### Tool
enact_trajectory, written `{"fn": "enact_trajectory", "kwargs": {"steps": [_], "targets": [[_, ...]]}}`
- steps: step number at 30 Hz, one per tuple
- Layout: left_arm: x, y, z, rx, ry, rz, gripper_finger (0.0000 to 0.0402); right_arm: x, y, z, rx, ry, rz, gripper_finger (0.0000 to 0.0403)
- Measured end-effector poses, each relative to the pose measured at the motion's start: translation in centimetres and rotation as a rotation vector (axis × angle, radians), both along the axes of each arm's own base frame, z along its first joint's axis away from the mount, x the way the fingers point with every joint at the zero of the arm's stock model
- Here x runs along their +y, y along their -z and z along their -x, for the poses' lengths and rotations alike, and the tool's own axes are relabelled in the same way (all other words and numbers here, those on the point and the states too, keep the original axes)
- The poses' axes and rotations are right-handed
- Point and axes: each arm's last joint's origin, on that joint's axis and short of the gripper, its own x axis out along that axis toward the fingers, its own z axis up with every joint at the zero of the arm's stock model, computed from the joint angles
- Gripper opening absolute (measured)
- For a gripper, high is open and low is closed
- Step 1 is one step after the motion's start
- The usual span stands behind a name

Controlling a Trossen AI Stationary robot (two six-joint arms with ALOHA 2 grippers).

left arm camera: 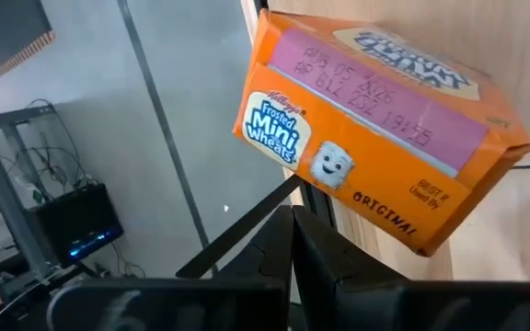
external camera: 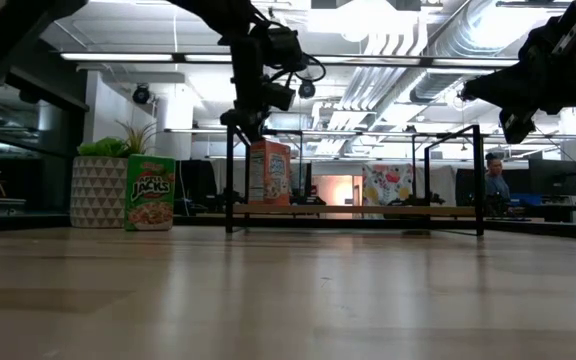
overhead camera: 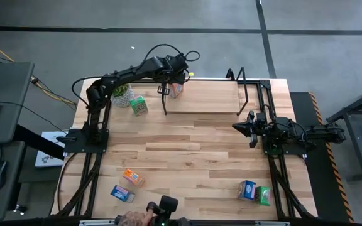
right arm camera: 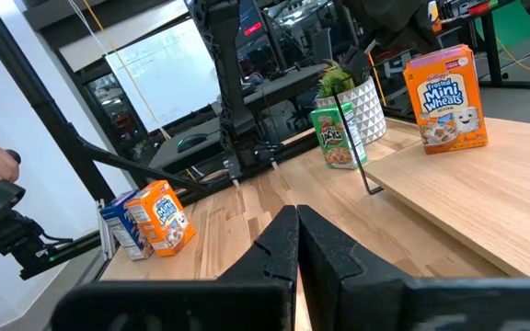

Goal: Stack cereal on shelf
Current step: Put the top orange cereal box on the shelf

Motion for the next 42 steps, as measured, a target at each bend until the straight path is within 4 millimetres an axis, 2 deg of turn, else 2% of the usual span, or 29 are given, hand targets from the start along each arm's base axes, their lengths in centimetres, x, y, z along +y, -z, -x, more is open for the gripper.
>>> {"fn": "enact_trajectory", "kwargs": {"steps": [12, 26, 37, 42], "targets": [[-1.0, 0.1, 0.4, 0.061, -0.003, 0.046, 0.0000, 0.0, 0.0, 0.0, 0.000, 0.000, 0.000, 0.0000], [-3.0, 0.0, -0.2, 0.087, 0.047, 0.054, 0.0000, 0.0, 0.0, 0.0, 0.000, 0.000, 0.000, 0.0000], [-3.4, 0.1, 0.0, 0.084, 0.003, 0.089, 0.0000, 0.0, 0.0, 0.0, 0.000, 0.000, 0.000, 0.0000], [-3.5, -0.1, 0.1, 0.104, -0.010, 0.041, 0.0000, 0.0, 0.0, 0.0, 0.000, 0.000, 0.000, 0.0000]]}}
